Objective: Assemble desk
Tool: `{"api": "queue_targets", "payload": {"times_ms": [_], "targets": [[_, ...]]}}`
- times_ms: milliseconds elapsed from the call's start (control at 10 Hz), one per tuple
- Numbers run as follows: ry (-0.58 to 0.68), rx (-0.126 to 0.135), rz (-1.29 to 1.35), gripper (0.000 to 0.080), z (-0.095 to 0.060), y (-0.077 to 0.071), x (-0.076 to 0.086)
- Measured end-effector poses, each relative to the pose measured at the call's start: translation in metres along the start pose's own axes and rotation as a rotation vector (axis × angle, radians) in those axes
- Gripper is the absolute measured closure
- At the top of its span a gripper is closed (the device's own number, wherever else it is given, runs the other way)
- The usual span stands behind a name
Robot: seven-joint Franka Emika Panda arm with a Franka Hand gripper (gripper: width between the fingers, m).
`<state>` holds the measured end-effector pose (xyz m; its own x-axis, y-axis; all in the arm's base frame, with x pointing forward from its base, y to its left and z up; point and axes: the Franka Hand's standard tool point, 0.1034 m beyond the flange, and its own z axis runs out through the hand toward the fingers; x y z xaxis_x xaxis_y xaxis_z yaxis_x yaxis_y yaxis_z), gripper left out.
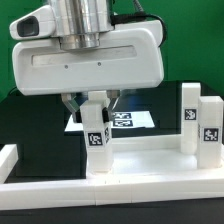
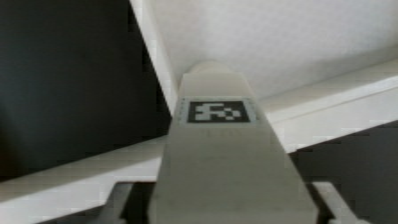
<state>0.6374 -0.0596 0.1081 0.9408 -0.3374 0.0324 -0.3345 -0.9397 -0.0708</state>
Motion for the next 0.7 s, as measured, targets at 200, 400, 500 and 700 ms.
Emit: {"api": "queue_targets", "payload": {"times_ms": [200,400,500,700], "targets": [[-0.003,-0.003,0.262,0.0511,0.0009,-0.0021,-0.001],[-0.01,0.003,0.573,0.0511,0.0012,-0.0019,-0.0019],[-0.017,0.012,0.726,0.0511,0.0013,-0.0015,-0.0023],[-0.021,0.029,1.02,0.0511,0.0026,-0.0047,-0.0038]]}}
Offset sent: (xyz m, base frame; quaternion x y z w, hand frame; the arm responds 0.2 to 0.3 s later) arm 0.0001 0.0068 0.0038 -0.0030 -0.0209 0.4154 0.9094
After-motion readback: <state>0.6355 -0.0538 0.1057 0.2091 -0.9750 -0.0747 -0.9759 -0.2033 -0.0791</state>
